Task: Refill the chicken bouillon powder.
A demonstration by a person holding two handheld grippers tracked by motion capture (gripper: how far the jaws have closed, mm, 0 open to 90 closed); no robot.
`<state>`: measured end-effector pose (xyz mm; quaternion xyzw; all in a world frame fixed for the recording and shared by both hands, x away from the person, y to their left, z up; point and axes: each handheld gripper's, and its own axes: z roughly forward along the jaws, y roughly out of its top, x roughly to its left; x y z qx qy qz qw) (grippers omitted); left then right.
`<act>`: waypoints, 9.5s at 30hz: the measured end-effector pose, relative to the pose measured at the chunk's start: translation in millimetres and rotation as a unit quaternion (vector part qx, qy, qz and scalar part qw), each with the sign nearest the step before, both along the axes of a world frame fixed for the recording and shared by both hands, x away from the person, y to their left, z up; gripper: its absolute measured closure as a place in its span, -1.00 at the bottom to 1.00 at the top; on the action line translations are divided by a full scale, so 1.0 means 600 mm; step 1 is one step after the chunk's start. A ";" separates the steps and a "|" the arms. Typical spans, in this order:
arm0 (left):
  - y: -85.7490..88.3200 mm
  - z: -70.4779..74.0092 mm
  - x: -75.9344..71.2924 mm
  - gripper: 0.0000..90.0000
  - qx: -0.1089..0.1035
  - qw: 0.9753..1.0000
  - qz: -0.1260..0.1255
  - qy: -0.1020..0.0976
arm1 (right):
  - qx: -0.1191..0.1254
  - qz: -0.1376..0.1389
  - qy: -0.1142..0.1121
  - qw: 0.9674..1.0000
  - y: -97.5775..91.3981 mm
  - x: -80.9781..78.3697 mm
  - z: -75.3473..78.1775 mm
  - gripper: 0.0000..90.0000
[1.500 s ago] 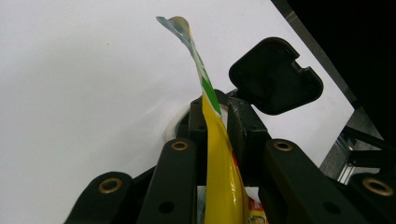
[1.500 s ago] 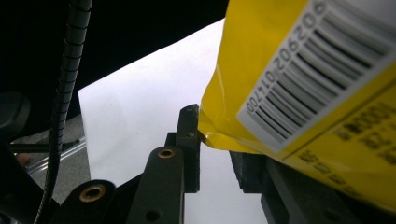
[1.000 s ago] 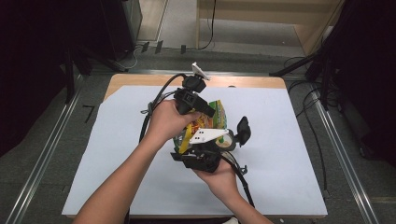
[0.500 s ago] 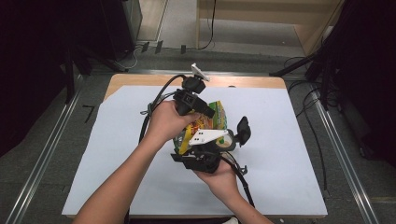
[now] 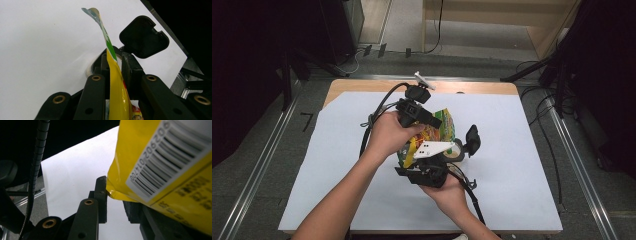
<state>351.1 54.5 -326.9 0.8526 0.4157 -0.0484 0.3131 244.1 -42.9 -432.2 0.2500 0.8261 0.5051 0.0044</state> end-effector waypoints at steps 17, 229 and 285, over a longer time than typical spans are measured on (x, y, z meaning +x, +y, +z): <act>0.004 -0.009 0.007 0.80 -0.023 1.000 -0.002 0.010 | -0.010 -0.002 -0.006 1.000 0.000 -0.001 -0.003 0.70; 0.338 -0.121 -0.008 0.89 -0.156 0.975 0.137 -0.074 | -0.043 -0.049 -0.012 0.998 -0.050 -0.012 -0.078 0.28; 0.411 -0.163 -0.121 -0.04 -0.101 0.978 0.152 -0.105 | -0.038 -0.074 0.058 0.995 -0.114 0.028 -0.022 0.88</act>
